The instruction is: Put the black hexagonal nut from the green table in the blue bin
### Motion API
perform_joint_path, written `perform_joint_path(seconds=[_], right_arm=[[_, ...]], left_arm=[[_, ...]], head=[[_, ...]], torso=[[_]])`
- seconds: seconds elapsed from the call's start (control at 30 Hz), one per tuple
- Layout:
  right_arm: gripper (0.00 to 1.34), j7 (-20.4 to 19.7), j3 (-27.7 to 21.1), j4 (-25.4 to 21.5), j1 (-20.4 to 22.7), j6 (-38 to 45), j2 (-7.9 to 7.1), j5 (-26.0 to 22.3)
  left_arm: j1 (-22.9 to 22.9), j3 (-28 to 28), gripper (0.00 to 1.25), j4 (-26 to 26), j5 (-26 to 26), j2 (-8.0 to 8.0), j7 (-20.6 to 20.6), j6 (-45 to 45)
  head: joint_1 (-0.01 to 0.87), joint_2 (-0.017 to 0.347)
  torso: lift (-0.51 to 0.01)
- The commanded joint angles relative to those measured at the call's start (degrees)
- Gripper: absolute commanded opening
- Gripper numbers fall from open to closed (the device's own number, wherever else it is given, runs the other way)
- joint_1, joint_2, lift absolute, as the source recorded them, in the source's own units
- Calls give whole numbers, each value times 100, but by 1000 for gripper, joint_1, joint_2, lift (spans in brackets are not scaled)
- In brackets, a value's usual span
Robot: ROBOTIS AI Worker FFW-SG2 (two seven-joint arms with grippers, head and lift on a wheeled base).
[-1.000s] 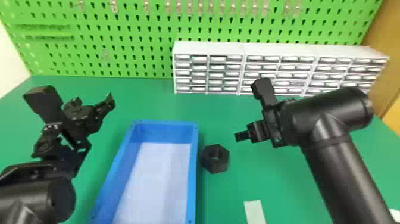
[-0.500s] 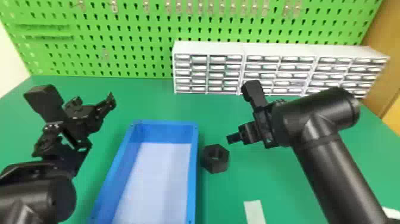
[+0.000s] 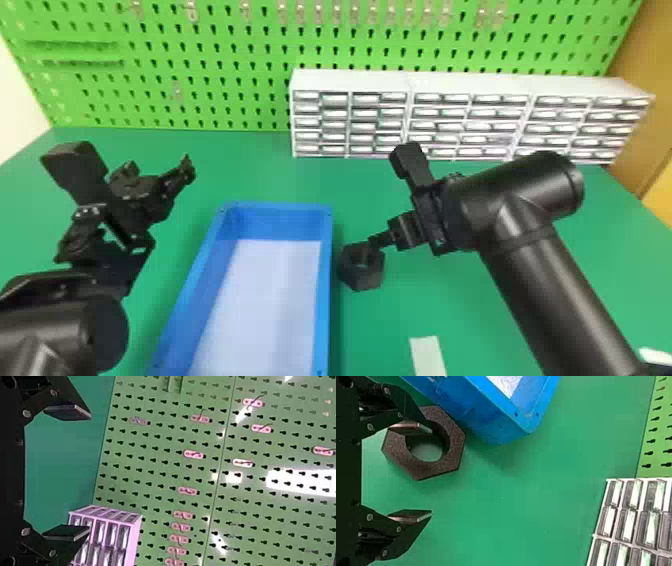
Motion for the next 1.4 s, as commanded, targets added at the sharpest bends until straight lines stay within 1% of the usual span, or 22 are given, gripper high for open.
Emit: perform_joint_path(seconds=[0.0,0.23,0.5,0.97,1.37], right_arm=[[815,0,9,49,24,0,0,-1],[815,0,-35,172,-20,-61,-8,34],[815,0,-158,462,-29,-439,-17,43],[815,0,0,831,-108,-765,-17,-54],[815,0,53,954,-125,-844,-17,-106]], left_arm=[[3,0,986,-16,0,-2,0,0],[-14,-9,986,-16,0,-2,0,0],[-14,-26,985,-16,9,-2,0,0],[-23,-35,985,-16,9,-2,-9,0],[-32,-44,985,-25,9,7,-9,0]], head=[[666,32],[666,32],[666,32],[666,32],[666,32]], torso=[[-100],[-100],[-100],[-100],[-100]])
